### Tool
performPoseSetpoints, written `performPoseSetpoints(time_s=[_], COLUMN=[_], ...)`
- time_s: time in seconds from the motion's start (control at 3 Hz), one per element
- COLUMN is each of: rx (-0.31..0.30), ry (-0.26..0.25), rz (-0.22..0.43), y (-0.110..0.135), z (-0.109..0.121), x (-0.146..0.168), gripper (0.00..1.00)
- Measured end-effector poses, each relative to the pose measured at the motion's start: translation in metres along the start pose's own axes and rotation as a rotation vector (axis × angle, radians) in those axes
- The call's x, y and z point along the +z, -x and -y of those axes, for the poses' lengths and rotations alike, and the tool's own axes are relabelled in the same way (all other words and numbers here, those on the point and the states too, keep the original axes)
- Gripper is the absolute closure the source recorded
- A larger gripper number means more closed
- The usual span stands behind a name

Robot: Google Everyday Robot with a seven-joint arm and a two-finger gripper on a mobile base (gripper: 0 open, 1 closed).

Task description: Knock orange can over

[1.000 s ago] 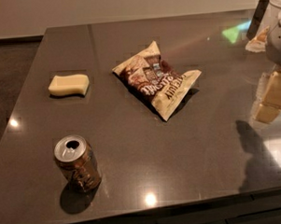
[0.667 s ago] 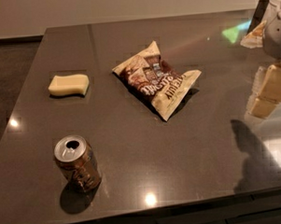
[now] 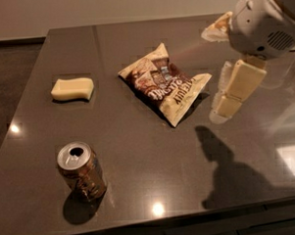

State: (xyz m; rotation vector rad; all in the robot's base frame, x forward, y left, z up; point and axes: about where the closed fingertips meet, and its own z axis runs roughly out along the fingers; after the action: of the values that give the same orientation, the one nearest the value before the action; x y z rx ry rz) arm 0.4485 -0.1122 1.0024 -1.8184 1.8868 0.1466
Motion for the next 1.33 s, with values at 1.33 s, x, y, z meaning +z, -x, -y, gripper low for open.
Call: performPoseSetpoints(time_s=[1.33], rx=[-0.231], ry=[0.234], rz=[0.190], y=[0.141], z=[-0.091], x=[0.130], gripper=[0.00])
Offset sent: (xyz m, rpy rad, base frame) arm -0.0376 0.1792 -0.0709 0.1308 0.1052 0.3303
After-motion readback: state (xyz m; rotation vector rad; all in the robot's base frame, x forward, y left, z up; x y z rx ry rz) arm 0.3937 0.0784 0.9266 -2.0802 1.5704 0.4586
